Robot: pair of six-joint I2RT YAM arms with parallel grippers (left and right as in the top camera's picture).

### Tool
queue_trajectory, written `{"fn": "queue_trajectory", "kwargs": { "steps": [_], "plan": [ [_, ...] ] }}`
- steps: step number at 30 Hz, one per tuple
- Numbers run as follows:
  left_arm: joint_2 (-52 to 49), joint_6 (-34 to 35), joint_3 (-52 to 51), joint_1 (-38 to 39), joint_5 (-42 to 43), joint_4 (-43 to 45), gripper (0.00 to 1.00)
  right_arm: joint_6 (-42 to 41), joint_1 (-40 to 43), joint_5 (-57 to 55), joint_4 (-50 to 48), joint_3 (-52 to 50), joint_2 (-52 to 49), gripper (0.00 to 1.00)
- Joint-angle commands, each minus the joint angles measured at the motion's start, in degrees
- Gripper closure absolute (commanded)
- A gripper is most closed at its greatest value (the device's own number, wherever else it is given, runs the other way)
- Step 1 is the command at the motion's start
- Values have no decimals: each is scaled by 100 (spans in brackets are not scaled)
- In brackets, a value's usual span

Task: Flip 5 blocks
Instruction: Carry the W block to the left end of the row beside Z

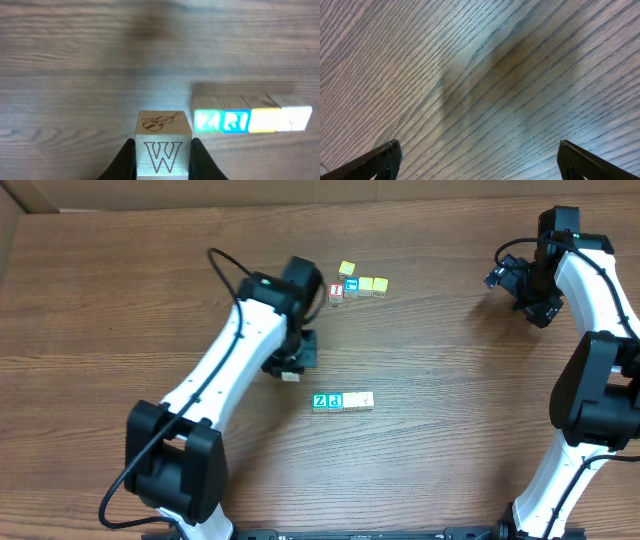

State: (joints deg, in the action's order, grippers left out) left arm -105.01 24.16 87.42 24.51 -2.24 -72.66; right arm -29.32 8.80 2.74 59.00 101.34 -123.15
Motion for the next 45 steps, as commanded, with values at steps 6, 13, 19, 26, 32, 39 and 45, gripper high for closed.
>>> {"fn": "queue_trajectory", "kwargs": {
  "steps": [6,13,19,26,32,39,45],
  "plan": [
    [57,675,-459,446,-262,-153,86,24,-4,-9,-26,96,175,0],
    [68,675,-1132,428,-153,160,86,24,-4,-9,-26,96,173,0],
    [68,723,-1416,387,-50,765,85,26,-4,-9,-28,96,173,0],
    [68,723,-1676,192,-46,1121,87,24,-4,-9,-26,96,173,0],
    [68,713,-1823,186,343,1495,88,24,-4,-9,-28,96,173,0],
    [68,719,-1823,173,374,1493,85,24,-4,-9,-26,96,173,0],
    [68,717,-1823,175,372,1486,81,24,-4,-9,-28,96,173,0]
  ]
}}
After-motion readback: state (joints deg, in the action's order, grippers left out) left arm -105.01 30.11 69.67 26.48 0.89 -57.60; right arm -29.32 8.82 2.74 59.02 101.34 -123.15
